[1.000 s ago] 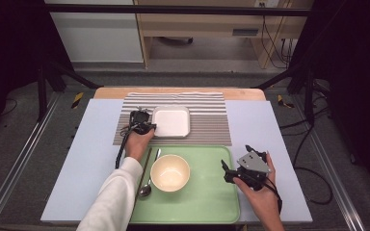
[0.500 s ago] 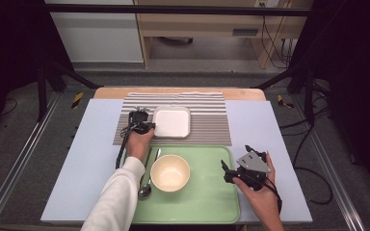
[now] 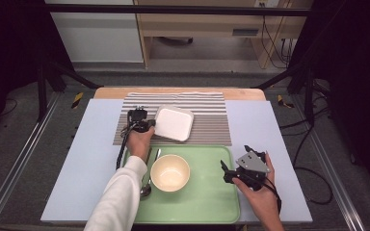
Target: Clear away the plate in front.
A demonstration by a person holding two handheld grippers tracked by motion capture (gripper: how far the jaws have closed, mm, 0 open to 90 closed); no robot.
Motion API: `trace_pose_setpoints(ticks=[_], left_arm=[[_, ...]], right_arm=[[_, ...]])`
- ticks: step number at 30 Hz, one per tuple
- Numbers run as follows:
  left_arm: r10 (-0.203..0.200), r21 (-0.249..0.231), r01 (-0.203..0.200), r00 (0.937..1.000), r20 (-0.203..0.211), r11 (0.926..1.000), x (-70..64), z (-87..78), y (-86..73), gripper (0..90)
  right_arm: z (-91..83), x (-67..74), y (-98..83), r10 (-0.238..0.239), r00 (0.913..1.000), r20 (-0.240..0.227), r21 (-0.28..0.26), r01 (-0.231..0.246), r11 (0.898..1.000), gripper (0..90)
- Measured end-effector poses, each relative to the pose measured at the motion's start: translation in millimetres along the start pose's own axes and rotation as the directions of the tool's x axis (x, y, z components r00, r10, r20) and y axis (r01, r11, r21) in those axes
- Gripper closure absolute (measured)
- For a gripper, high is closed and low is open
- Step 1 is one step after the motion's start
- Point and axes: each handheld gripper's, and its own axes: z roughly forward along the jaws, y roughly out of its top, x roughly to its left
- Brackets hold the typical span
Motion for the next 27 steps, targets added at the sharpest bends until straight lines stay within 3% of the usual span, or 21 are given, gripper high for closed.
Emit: trace_pose_setpoints(ticks=[27], left_arm=[[0.002,-0.088,0.000,0.9999,0.016,0.9961,-6.4,-25.0,11.4,89.0]], right_arm=[[2.1,1.2,0.3,0.002,1.0000,0.002,0.001,-0.002,1.000,6.3]])
